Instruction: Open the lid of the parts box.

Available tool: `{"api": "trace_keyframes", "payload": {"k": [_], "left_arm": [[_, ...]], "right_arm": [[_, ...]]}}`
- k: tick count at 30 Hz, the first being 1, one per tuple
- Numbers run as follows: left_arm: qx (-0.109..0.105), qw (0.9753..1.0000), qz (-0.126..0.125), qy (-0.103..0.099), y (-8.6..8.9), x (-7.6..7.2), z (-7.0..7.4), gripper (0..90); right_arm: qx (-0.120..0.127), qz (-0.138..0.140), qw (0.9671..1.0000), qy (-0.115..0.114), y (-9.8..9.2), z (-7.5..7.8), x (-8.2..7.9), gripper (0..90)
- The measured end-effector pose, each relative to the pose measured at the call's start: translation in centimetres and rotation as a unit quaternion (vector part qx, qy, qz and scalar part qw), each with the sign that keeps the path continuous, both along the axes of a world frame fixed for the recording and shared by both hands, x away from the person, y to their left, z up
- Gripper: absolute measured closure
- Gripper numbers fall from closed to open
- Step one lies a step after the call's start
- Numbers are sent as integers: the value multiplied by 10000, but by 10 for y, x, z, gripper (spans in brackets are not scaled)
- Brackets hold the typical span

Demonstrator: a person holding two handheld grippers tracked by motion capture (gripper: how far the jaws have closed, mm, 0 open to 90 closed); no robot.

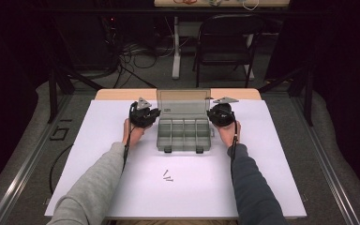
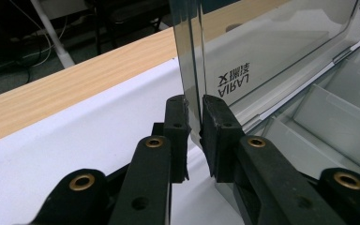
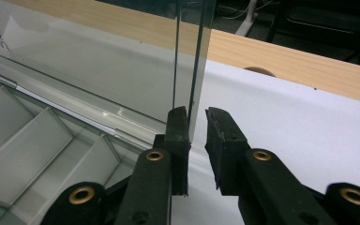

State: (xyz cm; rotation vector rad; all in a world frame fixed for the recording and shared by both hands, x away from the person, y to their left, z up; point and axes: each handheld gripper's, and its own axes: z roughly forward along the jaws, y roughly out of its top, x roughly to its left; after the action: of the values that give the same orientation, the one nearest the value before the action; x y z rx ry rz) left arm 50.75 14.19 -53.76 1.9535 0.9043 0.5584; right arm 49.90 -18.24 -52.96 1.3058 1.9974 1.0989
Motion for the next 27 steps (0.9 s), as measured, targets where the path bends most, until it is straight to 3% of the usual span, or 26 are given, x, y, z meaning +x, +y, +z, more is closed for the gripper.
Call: {"api": "trace_keyframes", "payload": {"k": [11,15,18,22,25,27], "left_arm": [[88,9999,65,69,-2,3,0,794],[119,9998,64,142,-3,4,-3,793],[139,9997,63,164,-3,4,-3,791],[166,9997,56,170,0,5,-2,785],[100,9997,63,198,2,4,-1,742],[63,9998,38,202,3,3,1,655]], "right_arm": [[-44,-48,10000,25,1,-2,3,782],[-4,-71,9998,164,1,-4,6,778],[119,-117,9997,200,-1,-1,8,770],[85,-97,9998,146,0,5,7,765],[53,-64,9997,212,0,4,6,745],[79,-47,9996,263,0,4,5,715]]}}
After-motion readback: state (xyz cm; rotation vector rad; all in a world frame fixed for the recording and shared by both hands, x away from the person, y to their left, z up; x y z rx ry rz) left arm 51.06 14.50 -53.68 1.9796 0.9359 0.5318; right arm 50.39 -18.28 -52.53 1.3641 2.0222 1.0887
